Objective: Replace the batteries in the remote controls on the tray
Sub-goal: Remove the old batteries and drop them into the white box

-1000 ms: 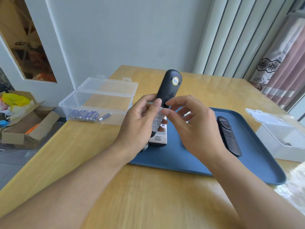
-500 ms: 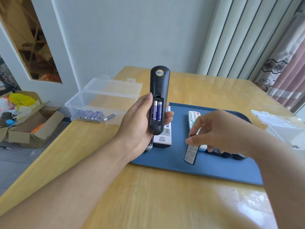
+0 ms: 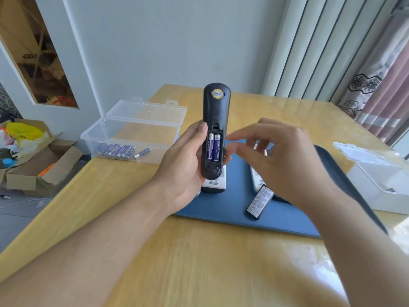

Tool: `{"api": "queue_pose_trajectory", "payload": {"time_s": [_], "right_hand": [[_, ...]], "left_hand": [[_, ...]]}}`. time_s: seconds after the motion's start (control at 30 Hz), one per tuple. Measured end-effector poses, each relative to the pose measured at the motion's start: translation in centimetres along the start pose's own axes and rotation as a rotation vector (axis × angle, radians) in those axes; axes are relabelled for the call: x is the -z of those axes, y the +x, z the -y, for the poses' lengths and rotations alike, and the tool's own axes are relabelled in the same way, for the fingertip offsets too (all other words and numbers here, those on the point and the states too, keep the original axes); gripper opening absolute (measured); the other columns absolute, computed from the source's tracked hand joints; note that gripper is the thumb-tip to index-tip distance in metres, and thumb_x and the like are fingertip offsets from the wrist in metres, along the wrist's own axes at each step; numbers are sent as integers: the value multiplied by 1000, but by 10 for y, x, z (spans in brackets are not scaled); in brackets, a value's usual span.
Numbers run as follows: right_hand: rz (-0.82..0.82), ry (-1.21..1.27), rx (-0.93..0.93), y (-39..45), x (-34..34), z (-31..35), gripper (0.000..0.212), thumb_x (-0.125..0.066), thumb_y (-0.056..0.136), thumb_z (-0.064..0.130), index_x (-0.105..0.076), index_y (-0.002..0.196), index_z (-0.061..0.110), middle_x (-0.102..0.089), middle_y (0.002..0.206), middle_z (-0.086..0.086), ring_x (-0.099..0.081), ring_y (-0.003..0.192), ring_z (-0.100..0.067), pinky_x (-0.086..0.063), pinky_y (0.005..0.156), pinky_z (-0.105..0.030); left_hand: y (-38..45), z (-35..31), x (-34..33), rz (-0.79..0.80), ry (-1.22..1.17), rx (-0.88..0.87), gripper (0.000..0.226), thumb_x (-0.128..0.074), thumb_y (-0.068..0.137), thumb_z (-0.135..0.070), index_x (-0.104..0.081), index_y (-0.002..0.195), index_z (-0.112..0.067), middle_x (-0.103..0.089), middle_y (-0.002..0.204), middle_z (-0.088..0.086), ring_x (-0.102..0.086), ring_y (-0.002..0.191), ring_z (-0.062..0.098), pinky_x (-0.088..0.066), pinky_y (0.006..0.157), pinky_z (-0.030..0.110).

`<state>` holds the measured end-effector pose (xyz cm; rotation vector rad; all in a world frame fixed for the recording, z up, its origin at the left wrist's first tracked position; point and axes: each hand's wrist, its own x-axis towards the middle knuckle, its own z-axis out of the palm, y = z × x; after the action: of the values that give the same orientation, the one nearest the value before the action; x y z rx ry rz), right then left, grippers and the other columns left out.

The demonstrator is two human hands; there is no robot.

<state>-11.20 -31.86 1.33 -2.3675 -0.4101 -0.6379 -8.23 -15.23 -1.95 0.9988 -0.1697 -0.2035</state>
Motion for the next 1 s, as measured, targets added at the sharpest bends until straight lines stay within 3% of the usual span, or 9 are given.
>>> {"api": "queue_pose_trajectory", "payload": {"time_s": [0.1,0.2,0.4,0.47,0.63,0.8,0.9,1.0], "right_hand": [[-22,-103,115,-5,-17,-1,17,-73,89,37,-74,106,41,-57,84,15,-58,62,-11,-49,56,-34],[-24,-139,144,-7,-27,-5,24,-72,90,35,-73,114,38,-56,87,12,-60,65,-12,-51,57,-38],[-94,-81,121,-8,-30,-5,23,-75,88,30,-77,111,31,-62,88,13,-55,63,-4,-50,59,-33],[-86,-110,108,-7,-28,-5,22,-75,88,32,-76,110,33,-62,88,15,-54,63,0,-48,58,-32],[20,-206,97,-7,-27,0,23,-67,94,38,-67,117,37,-59,95,15,-62,73,-9,-52,62,-38],[41,-75,35,-4,-22,1,7,-63,96,34,-65,102,31,-60,93,16,-61,75,-9,-52,72,-39],[31,-4,-35,-2,-20,4,6,-67,95,32,-65,91,29,-65,82,15,-60,73,-8,-48,70,-25],[20,87,-116,-3,-19,9,10,-71,92,31,-66,85,27,-68,71,15,-57,62,-2,-41,60,-12]], "left_hand": [[-2,1,-1,34,1,17,39,-41,108,-28,-52,140,-7,-65,112,9,-61,97,23,-56,75,28],[-2,2,2,76,11,24,39,-40,109,-28,-53,140,-10,-65,108,8,-64,94,21,-54,74,27],[-3,2,0,132,-74,-1,36,-38,109,-22,-55,139,-12,-67,109,7,-67,87,20,-56,70,24],[-1,3,0,138,-57,-1,36,-37,109,-21,-55,140,-15,-67,110,6,-63,94,23,-57,72,25],[0,3,3,108,10,10,37,-38,109,-21,-56,141,-19,-69,109,4,-63,92,19,-54,75,25],[-4,7,0,86,66,19,29,-46,107,-20,-66,127,-22,-72,105,4,-63,85,19,-52,84,34],[-6,8,-3,54,72,39,22,-49,105,-20,-68,115,-26,-73,98,4,-65,72,17,-53,80,33],[-6,7,-4,50,82,30,24,-48,106,-20,-70,111,-27,-76,101,2,-65,76,17,-50,87,37]]}}
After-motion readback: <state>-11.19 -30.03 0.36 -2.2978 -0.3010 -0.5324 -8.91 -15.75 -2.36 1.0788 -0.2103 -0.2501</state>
